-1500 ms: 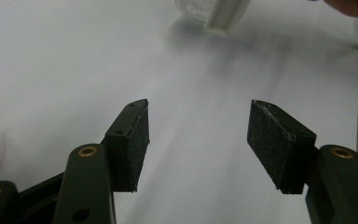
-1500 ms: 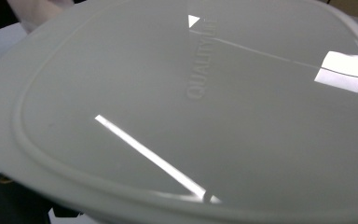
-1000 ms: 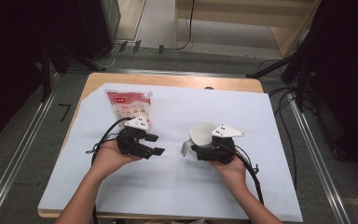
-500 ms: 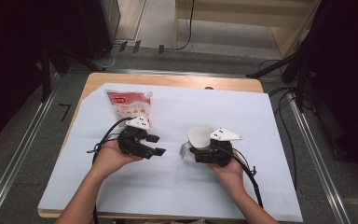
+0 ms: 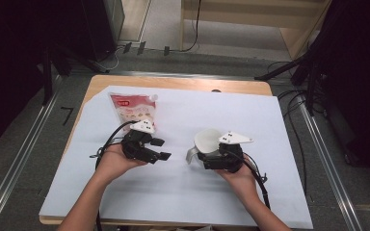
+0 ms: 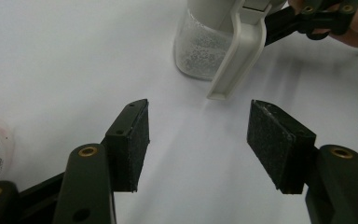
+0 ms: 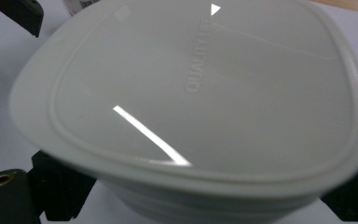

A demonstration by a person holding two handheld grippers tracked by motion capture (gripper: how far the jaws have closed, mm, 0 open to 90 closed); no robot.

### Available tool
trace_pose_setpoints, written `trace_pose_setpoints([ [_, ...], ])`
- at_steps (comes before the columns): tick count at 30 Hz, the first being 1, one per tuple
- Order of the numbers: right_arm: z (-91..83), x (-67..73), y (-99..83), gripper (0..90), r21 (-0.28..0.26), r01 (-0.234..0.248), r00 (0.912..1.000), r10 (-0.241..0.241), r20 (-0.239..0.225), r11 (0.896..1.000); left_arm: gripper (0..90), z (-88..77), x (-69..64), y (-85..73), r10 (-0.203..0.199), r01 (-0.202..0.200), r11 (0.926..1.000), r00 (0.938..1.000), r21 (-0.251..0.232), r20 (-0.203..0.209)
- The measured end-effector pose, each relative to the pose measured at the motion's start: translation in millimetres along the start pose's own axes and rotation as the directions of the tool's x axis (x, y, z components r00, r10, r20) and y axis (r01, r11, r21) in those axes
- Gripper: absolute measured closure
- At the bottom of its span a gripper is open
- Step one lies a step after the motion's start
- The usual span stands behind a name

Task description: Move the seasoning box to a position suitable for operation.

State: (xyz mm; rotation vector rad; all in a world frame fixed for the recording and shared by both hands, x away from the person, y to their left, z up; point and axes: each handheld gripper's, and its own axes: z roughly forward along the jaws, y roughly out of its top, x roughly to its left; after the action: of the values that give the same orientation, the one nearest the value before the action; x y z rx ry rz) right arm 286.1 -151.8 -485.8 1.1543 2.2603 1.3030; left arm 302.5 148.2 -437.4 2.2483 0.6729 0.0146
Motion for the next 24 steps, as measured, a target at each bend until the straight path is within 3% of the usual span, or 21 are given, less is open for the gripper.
trace_pose_setpoints([
  [5, -10.3, -1.2, 0.6, 8.0, 0.011, 0.005, 0.9999, -0.005, -0.013, 1.0, 39.4, 0.7, -0.4, 0.4, -0.006, 0.006, 1.0, 1.0, -0.001, -0.003],
  [9, -17.9, -2.2, -1.4, 7.7, 0.063, 0.025, 0.9994, -0.024, -0.025, 0.998, 39.9, 0.2, -2.7, 2.0, -0.011, 0.011, 0.9998, 0.9999, -0.017, 0.013],
  [14, -29.8, -4.4, -2.1, 7.7, 0.055, 0.014, 0.9984, -0.011, -0.056, 0.998, 40.8, 0.0, -2.0, 2.9, -0.016, 0.016, 0.9998, 0.9998, -0.011, 0.012],
  [19, -48.0, -9.2, -7.7, 7.7, 0.067, -0.005, 0.9964, 0.011, -0.084, 0.998, 43.4, 1.5, -4.9, 9.0, -0.032, 0.033, 0.9992, 0.9984, -0.022, 0.046],
  [20, -49.7, -9.8, -7.5, 8.7, 0.065, -0.012, 0.9965, 0.018, -0.081, 0.998, 43.1, 2.4, -5.0, 10.1, -0.033, 0.034, 0.9993, 0.9972, -0.016, 0.067],
  [22, -51.8, -11.0, -7.2, 9.4, 0.066, -0.014, 0.9952, 0.02, -0.095, 0.998, 43.0, 3.4, -6.1, 11.8, -0.026, 0.026, 0.9996, 0.9974, -0.004, 0.067],
  [24, -57.0, -12.2, -6.3, 16.3, 0.066, -0.017, 0.9949, 0.023, -0.098, 0.998, 44.1, 4.6, -7.7, 13.2, -0.012, 0.011, 0.9999, 0.9974, 0.005, 0.071],
])
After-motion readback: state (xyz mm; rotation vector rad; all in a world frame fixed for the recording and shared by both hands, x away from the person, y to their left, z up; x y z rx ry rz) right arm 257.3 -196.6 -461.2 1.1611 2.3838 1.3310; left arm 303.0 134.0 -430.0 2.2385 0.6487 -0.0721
